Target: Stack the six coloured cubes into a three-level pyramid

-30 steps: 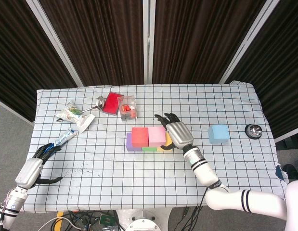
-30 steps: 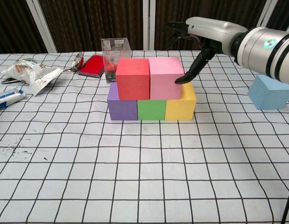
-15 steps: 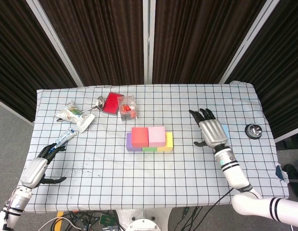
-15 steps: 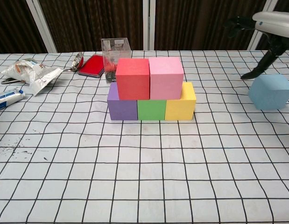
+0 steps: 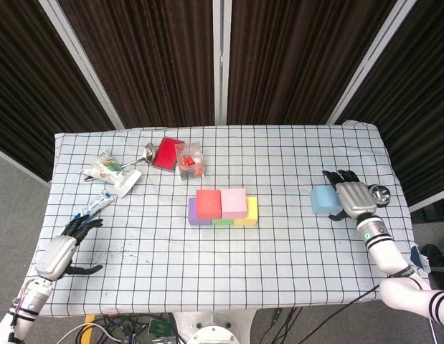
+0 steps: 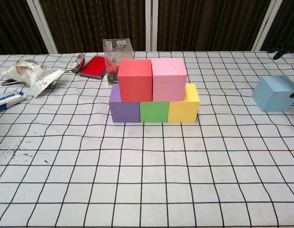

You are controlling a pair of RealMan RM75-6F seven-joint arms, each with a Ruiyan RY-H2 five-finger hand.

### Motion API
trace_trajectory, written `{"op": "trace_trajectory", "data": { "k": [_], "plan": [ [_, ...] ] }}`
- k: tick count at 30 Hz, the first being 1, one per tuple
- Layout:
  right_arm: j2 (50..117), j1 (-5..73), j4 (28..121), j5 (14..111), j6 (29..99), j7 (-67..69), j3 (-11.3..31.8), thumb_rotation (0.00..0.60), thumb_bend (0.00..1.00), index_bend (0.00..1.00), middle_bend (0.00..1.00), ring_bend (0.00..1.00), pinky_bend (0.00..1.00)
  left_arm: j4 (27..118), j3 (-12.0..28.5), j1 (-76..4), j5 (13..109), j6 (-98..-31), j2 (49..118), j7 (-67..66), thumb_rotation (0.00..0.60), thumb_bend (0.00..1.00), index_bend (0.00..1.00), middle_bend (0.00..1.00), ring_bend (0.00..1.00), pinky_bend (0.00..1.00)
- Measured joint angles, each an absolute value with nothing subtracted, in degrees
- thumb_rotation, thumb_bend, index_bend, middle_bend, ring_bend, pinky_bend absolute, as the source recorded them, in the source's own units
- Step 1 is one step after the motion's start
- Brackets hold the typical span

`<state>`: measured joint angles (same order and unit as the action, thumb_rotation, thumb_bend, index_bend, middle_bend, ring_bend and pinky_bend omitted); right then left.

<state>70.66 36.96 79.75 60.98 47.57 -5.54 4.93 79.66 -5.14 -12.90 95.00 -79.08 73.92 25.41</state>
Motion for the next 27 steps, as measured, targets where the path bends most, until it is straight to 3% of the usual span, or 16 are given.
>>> {"op": "trace_trajectory", "data": {
  "k": [18, 24, 27],
  "plan": [
    [74.61, 37.13, 67.05, 71.17, 43.29, 3.40, 3.87, 0.600, 0.08, 0.00, 0.19, 0.00, 0.00, 81.50, -5.21, -13.61, 94.70, -77.64, 74.11, 22.22, 0.600, 0.00, 0.12, 0.18, 0.01, 0.06],
    [79.50, 36.80, 61.18, 74.43, 47.17, 4.54, 3.96, 0.600, 0.11, 0.00, 0.36, 0.02, 0.00, 82.35, -5.25, -13.71, 94.73, -77.48, 73.97, 20.71, 0.600, 0.00, 0.12, 0.18, 0.01, 0.06],
    [81.26, 36.58, 58.99, 76.16, 49.73, 5.85, 4.24, 0.600, 0.13, 0.00, 0.47, 0.08, 0.00, 82.90, -5.16, -13.85, 94.74, -77.42, 73.85, 20.29, 0.600, 0.00, 0.12, 0.18, 0.01, 0.06]
  ]
}}
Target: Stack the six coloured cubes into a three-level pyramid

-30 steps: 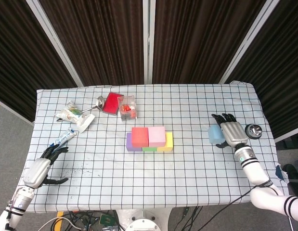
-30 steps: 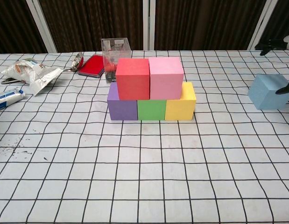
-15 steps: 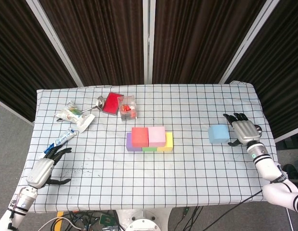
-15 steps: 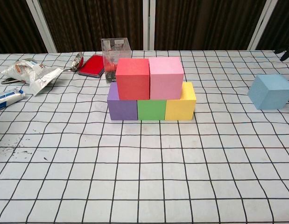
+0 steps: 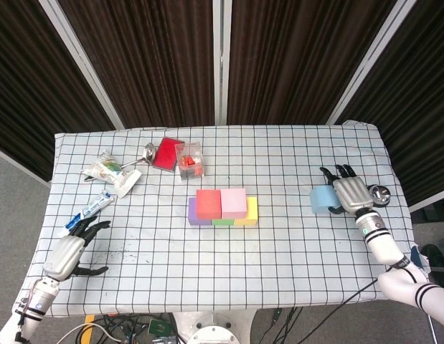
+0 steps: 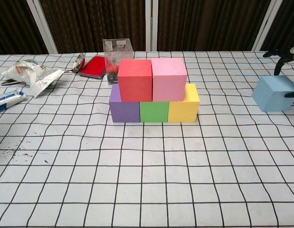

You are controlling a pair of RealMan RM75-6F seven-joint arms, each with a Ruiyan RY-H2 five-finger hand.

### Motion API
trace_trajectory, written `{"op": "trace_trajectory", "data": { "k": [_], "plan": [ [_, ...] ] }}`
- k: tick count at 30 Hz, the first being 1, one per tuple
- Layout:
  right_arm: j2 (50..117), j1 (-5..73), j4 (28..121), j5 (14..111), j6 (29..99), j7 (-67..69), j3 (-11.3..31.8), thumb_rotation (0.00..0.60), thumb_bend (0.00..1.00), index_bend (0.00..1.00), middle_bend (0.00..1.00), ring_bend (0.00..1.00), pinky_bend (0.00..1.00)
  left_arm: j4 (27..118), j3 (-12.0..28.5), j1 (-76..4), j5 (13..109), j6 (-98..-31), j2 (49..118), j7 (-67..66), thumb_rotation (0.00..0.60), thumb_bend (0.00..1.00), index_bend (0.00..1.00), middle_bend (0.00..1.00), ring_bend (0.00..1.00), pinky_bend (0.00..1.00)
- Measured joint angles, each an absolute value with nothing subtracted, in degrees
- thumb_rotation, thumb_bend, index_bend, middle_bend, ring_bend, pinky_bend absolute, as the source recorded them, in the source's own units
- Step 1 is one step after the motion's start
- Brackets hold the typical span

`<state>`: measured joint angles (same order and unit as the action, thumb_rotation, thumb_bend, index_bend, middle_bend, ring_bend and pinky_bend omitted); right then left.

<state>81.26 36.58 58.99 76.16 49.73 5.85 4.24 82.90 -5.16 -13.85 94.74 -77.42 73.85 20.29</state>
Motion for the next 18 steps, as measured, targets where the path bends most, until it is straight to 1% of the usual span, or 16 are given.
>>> {"op": "trace_trajectory", "data": {
  "k": [1, 4, 6, 9, 12, 15, 17, 18],
  "plan": [
    [81.45, 36.51, 58.83, 76.77, 50.71, 6.52, 4.45, 0.600, 0.14, 0.00, 0.50, 0.10, 0.00, 83.05, -5.11, -13.89, 94.74, -77.45, 73.79, 20.24, 0.600, 0.00, 0.12, 0.18, 0.01, 0.06],
    [80.79, 36.34, 60.04, 77.82, 52.65, 8.11, 5.04, 0.600, 0.14, 0.00, 0.55, 0.12, 0.00, 83.32, -5.05, -13.93, 94.86, -77.69, 73.67, 20.33, 0.600, 0.00, 0.12, 0.18, 0.01, 0.06],
    [79.69, 36.24, 61.99, 78.19, 53.49, 8.74, 5.50, 0.600, 0.14, 0.00, 0.55, 0.13, 0.00, 83.42, -5.05, -13.92, 94.90, -77.81, 73.62, 20.57, 0.600, 0.00, 0.12, 0.18, 0.01, 0.06],
    [76.99, 36.11, 67.27, 78.48, 55.19, 9.40, 6.71, 0.600, 0.13, 0.00, 0.56, 0.14, 0.00, 83.46, -4.96, -13.91, 94.83, -77.97, 73.53, 21.04, 0.600, 0.00, 0.12, 0.18, 0.01, 0.06],
    [73.51, 36.15, 75.01, 77.92, 56.49, 9.04, 8.60, 0.600, 0.11, 0.00, 0.57, 0.16, 0.00, 83.44, -4.77, -13.88, 94.72, -78.31, 73.51, 21.36, 0.600, 0.00, 0.12, 0.18, 0.01, 0.06],
    [69.17, 36.59, 84.90, 75.61, 56.73, 6.86, 10.93, 0.600, 0.11, 0.00, 0.57, 0.17, 0.00, 83.43, -4.60, -13.70, 94.67, -78.85, 73.56, 21.30, 0.600, 0.00, 0.12, 0.18, 0.01, 0.06],
    [65.55, 37.51, 93.47, 72.45, 56.82, 2.34, 12.98, 0.600, 0.11, 0.00, 0.57, 0.17, 0.00, 83.44, -4.54, -13.57, 94.57, -79.03, 73.62, 21.41, 0.600, 0.00, 0.12, 0.18, 0.01, 0.06],
    [64.77, 37.82, 95.46, 71.55, 56.87, 0.79, 13.48, 0.600, 0.11, 0.00, 0.57, 0.17, 0.00, 83.41, -4.53, -13.52, 94.53, -79.11, 73.65, 21.51, 0.600, 0.00, 0.12, 0.18, 0.01, 0.06]
  ]
}}
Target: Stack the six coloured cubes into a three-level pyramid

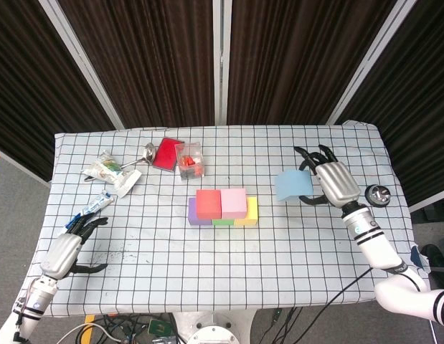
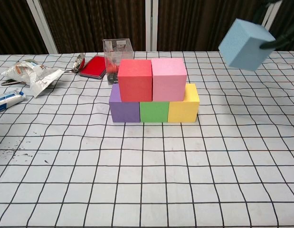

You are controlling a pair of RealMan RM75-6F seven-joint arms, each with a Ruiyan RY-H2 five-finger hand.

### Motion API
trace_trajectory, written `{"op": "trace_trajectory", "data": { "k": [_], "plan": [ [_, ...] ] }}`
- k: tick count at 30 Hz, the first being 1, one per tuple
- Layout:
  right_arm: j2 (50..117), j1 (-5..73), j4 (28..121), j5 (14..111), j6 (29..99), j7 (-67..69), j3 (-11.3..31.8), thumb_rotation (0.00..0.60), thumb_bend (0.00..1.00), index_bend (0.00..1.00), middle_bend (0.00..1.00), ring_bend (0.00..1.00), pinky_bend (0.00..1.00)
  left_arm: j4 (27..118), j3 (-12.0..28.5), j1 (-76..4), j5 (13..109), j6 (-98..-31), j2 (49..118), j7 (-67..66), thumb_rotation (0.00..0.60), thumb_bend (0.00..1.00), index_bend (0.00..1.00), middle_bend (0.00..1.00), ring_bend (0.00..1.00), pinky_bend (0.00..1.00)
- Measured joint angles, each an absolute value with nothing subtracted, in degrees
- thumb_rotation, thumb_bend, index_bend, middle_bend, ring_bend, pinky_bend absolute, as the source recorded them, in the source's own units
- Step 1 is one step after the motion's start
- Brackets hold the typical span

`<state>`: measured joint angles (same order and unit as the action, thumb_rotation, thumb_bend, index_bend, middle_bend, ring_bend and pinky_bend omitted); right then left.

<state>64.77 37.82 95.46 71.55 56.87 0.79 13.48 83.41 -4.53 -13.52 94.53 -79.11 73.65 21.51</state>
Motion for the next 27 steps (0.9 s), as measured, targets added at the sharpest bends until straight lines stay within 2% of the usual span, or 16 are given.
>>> {"op": "trace_trajectory", "data": {
  "k": [5, 10, 13, 19, 27],
  "plan": [
    [60.21, 42.10, 107.45, 60.58, 57.76, -15.73, 17.55, 0.600, 0.11, 0.00, 0.58, 0.17, 0.00, 82.91, -4.47, -13.27, 94.51, -79.67, 73.86, 22.49, 0.600, 0.00, 0.12, 0.18, 0.01, 0.06],
    [59.68, 49.33, 114.44, 44.96, 58.80, -29.23, 19.99, 0.600, 0.11, 0.00, 0.58, 0.18, 0.00, 82.21, -4.45, -12.99, 94.64, -80.45, 73.77, 24.13, 0.600, 0.00, 0.12, 0.18, 0.01, 0.06],
    [61.13, 54.74, 116.71, 36.46, 59.73, -34.30, 20.80, 0.600, 0.11, 0.00, 0.59, 0.20, 0.00, 81.78, -4.42, -12.77, 94.53, -80.84, 73.60, 25.20, 0.600, 0.00, 0.12, 0.18, 0.01, 0.06],
    [66.11, 64.22, 118.55, 25.39, 62.94, -42.10, 21.44, 0.600, 0.12, 0.00, 0.60, 0.20, 0.00, 81.02, -4.38, -12.74, 94.70, -81.11, 73.50, 26.72, 0.600, 0.00, 0.12, 0.18, 0.01, 0.06],
    [71.25, 70.66, 118.92, 14.59, 69.24, -47.63, 21.41, 0.600, 0.13, 0.00, 0.60, 0.21, 0.00, 80.56, -4.29, -13.11, 95.43, -81.48, 73.60, 27.95, 0.600, 0.00, 0.12, 0.18, 0.01, 0.06]
  ]
}}
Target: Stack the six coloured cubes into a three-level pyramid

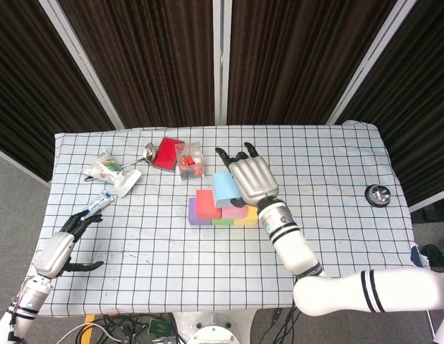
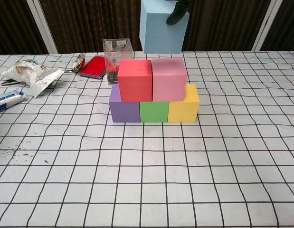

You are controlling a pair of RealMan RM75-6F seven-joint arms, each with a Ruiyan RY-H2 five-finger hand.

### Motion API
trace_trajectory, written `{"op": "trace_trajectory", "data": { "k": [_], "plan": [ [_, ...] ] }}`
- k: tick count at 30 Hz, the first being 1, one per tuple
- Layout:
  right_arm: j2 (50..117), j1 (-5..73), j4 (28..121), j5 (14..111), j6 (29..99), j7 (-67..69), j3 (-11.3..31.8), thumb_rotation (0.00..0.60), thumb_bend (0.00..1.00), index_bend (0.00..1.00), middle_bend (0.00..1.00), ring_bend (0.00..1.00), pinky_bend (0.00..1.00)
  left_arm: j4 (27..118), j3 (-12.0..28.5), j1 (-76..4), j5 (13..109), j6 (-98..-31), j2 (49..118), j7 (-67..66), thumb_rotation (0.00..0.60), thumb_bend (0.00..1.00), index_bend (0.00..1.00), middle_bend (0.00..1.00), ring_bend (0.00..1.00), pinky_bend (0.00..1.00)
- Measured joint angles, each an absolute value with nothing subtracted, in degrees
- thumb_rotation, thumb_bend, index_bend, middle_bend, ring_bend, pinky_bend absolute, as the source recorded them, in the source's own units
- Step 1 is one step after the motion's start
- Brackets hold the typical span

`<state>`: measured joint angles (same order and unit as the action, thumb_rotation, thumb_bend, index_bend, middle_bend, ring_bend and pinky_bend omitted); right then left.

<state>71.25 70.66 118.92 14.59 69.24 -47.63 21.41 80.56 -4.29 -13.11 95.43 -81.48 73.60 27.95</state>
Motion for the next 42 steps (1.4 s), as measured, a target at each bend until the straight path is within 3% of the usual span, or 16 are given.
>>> {"op": "trace_trajectory", "data": {
  "k": [17, 42],
  "plan": [
    [78.16, 74.43, 117.44, 11.45, 76.94, -50.58, 20.38, 0.600, 0.15, 0.00, 0.60, 0.21, 0.00, 78.98, -4.39, -12.85, 95.99, -82.80, 74.24, 30.12, 0.600, 0.00, 0.12, 0.18, 0.01, 0.06],
    [83.28, 75.37, 112.67, 9.89, 77.01, -51.92, 21.72, 0.600, 0.16, 0.00, 0.60, 0.22, 0.00, 78.02, -4.55, -12.32, 95.66, -83.52, 74.25, 32.01, 0.600, 0.00, 0.12, 0.18, 0.01, 0.06]
  ]
}}
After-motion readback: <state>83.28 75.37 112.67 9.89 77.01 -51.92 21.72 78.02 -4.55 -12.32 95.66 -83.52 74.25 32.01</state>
